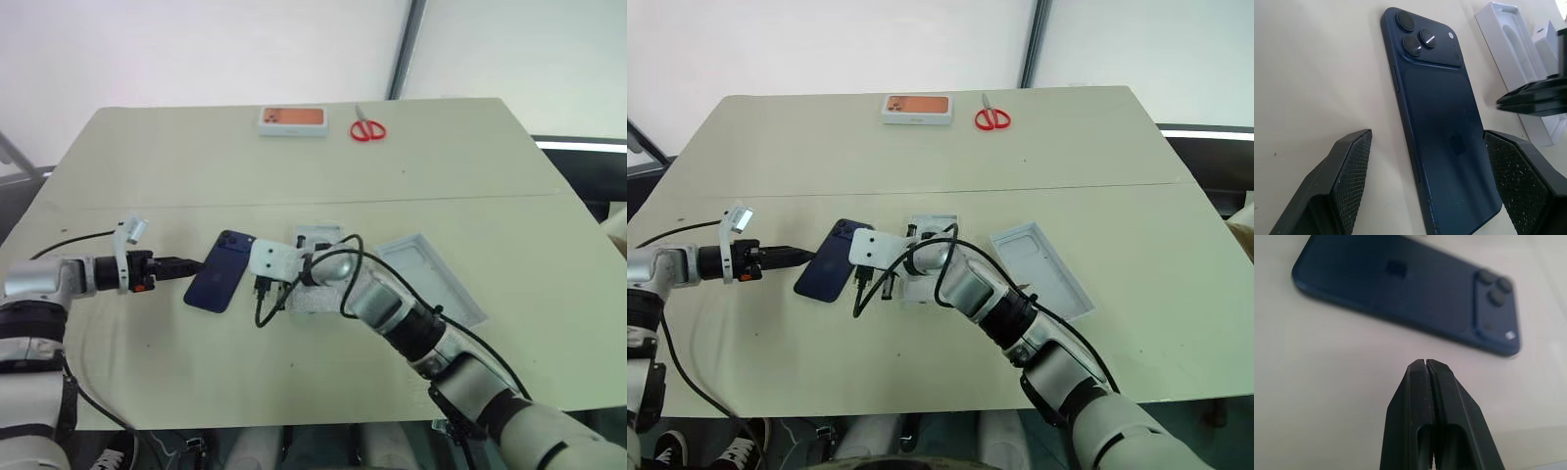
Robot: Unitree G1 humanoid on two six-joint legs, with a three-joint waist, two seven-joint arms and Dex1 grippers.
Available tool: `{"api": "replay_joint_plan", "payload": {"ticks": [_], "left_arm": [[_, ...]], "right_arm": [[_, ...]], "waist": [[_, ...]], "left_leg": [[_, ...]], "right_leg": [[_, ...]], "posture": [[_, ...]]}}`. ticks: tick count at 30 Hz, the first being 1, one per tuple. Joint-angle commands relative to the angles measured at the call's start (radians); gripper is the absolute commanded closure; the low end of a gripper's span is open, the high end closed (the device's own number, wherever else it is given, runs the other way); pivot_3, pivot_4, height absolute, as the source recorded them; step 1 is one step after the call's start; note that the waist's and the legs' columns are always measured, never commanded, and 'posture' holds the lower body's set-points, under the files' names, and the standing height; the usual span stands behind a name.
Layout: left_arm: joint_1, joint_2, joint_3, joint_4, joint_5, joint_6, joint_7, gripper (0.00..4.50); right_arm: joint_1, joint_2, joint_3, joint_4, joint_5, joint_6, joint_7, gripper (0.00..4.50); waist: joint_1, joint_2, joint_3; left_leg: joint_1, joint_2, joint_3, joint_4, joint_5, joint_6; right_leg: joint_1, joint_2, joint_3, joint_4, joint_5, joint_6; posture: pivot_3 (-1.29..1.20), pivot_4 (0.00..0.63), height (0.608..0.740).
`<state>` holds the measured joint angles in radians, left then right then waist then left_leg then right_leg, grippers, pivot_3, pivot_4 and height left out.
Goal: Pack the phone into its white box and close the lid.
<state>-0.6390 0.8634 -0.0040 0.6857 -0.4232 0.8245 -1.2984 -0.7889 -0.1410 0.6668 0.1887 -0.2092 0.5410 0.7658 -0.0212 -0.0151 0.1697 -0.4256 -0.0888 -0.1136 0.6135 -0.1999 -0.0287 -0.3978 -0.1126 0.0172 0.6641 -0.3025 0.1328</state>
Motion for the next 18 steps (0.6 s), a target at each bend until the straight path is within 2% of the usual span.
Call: {"api": "replay_joint_plan", "payload": {"ticks": [1,6,18], "left_arm": [[0.012,-0.034,-0.066,0.039,0.048,0.029,-0.033,0.64],[0.015,-0.077,-0.082,0.032,0.069,0.055,-0.031,0.64],[0.079,-0.173,-0.059,-0.161,-0.019,0.257,-0.01,0.64]], "right_arm": [[-0.037,0.04,-0.001,0.018,-0.004,0.028,0.015,4.44],[-0.045,0.058,-0.006,0.036,-0.013,0.047,0.021,4.44],[-0.04,0.061,-0.015,0.03,-0.027,0.047,0.017,4.44]], "waist": [[0.0,0.001,-0.001],[0.004,0.002,-0.004],[0.006,0.008,-0.01]], "left_leg": [[0.0,0.0,0.0,0.0,0.0,0.0],[0.002,-0.001,0.0,0.0,0.0,0.0],[0.007,-0.002,0.0,0.0,-0.001,0.002]], "right_leg": [[0.0,0.0,0.0,0.0,0.0,0.0],[0.002,-0.001,0.0,0.0,0.0,0.0],[0.007,-0.002,0.0,0.0,0.0,0.0]], "posture": [[0.0,0.15,0.74],[0.0,0.15,0.74],[0.0,0.15,0.74]]}}
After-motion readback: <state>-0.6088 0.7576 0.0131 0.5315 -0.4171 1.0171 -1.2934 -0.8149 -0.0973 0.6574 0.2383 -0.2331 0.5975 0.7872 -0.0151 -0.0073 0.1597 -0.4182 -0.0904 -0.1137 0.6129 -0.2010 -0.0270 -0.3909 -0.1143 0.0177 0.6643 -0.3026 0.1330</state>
